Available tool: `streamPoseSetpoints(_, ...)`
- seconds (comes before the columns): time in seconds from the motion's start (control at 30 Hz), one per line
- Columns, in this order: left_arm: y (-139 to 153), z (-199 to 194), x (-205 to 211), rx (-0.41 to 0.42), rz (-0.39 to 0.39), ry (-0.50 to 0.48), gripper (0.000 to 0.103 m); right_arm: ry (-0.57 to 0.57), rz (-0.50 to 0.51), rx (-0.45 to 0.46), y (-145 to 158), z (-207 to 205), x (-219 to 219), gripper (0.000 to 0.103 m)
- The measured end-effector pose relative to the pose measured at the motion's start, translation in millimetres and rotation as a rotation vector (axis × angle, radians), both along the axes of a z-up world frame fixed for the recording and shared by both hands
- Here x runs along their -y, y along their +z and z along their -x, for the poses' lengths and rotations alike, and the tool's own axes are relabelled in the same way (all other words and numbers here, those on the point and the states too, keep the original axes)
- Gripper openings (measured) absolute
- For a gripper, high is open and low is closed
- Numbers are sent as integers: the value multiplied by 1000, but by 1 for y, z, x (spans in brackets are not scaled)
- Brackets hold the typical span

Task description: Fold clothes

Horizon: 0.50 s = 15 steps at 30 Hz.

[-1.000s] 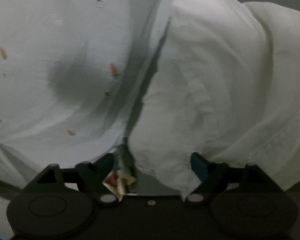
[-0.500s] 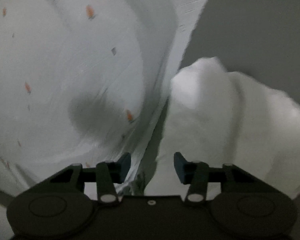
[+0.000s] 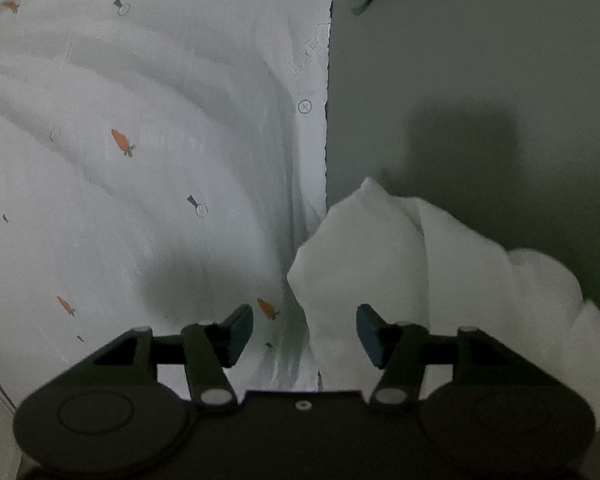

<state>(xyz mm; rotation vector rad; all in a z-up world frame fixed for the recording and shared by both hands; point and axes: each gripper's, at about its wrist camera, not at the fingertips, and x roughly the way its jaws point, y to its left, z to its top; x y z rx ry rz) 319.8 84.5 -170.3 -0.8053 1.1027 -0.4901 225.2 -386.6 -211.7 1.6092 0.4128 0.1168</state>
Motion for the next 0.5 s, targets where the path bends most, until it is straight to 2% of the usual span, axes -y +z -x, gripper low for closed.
streamPoseSetpoints(0.07, -19, -10, 1, -45, 122, 23, 102, 5, -18, 2, -8, -11, 3, 61)
streamPoseSetpoints(0.13, -30, -22, 8, -66, 187, 7, 102, 9, -49, -22, -15, -15, 7, 61)
streamPoseSetpoints(0.27, -35, -51, 29, -98, 160, -55, 103, 30, -88, -45, -28, -37, 8, 61)
streamPoseSetpoints(0.37, -47, -71, 37, -149, 198, -43, 102, 58, -69, -44, -31, -48, 6, 61)
streamPoseSetpoints(0.43, -42, -71, 36, -137, 209, -4, 86, 71, -64, -54, -33, -50, 5, 60)
streamPoseSetpoints(0.5, -27, -66, 39, -98, 132, 20, 45, 70, -64, -54, -34, -49, 5, 59)
